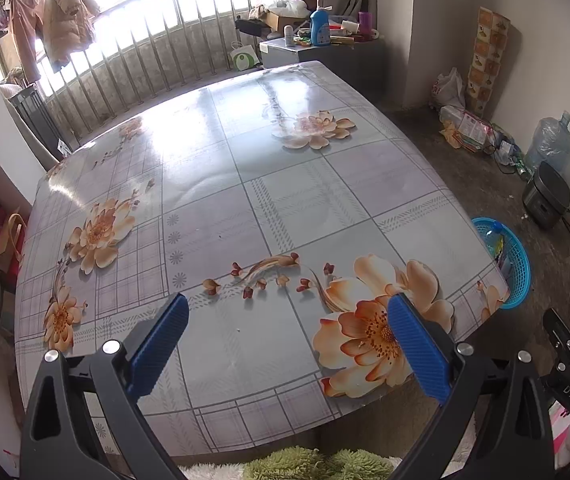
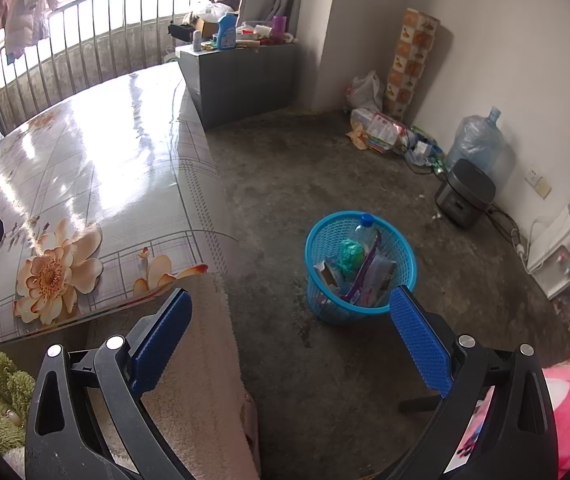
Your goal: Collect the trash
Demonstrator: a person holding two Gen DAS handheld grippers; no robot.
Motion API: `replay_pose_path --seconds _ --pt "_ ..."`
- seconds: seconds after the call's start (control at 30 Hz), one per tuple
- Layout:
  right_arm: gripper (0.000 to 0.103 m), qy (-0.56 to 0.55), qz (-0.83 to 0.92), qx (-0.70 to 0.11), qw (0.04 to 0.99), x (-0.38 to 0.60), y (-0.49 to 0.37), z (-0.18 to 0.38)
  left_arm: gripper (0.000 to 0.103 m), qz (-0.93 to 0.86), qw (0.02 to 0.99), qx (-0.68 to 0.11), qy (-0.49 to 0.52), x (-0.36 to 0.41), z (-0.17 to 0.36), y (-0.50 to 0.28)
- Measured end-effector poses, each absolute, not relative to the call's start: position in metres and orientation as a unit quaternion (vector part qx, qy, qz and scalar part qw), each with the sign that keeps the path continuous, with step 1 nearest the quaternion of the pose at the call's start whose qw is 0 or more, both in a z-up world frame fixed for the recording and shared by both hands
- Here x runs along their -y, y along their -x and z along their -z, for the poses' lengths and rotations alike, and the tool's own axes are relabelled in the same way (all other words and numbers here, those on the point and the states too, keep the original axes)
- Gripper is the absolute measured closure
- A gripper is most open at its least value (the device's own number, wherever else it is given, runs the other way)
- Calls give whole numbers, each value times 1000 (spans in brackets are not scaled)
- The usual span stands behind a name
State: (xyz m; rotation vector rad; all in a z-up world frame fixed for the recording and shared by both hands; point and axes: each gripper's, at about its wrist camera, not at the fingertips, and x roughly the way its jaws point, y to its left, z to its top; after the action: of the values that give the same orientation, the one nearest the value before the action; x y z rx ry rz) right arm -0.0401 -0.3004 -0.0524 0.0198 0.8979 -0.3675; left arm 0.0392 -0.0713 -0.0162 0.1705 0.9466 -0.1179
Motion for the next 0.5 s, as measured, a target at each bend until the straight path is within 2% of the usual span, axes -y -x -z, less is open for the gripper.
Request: replay_pose_path --seconds 0.5 --pt "8 -10 177 -431 885 298 40 53 6 56 885 -455 -82 71 16 -39"
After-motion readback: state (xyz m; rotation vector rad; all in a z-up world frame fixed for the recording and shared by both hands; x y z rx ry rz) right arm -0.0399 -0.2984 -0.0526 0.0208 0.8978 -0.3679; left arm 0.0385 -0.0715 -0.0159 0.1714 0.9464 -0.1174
